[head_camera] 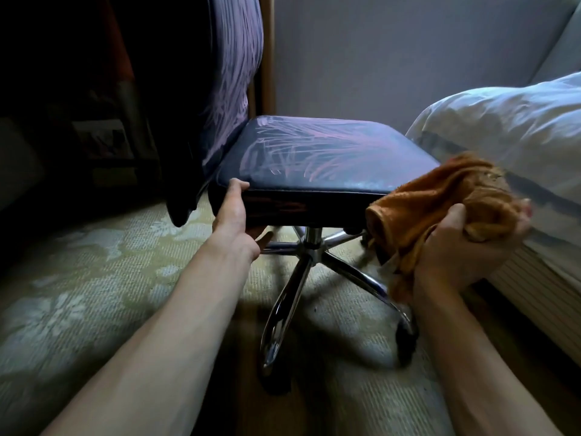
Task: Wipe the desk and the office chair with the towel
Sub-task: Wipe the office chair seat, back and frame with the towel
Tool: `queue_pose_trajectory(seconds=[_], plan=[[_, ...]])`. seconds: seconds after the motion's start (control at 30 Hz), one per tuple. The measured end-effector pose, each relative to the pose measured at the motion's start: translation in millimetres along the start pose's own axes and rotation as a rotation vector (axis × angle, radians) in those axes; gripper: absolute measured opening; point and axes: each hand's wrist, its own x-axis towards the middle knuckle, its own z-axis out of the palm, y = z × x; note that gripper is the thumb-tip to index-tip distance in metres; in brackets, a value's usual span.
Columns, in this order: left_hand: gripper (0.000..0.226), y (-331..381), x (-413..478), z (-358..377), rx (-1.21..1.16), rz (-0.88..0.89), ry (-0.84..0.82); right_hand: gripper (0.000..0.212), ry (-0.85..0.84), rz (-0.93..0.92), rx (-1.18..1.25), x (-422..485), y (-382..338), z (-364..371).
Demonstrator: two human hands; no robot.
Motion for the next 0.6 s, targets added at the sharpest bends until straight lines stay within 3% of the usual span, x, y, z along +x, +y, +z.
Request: queue_pose_trajectory(seconds=[0.1, 0.27, 0.43, 0.53, 0.6], plan=[[0.048, -3, 1, 0, -0.014, 0.014, 0.012, 0.065, -0.129, -0.004, 0.013, -16, 5, 3], [0.052, -12, 3, 5, 0.003, 0.065, 0.05, 0.039, -0.304, -0.067, -0.001, -87, -17, 18], [0.029, -7, 7, 7, -0.038, 0.015, -0.064, 0.042, -0.583, -0.13, 0.04, -150, -37, 21], [0.033, -2, 5, -2, -0.062, -0.01, -0.158, 0.032, -0.53, -0.117, 0.16, -142, -41, 13], [0.033, 2, 5, -10, -0.015, -0.002, -0.165, 0.036, -0.342, -0.095, 0.221, -123, -42, 12]])
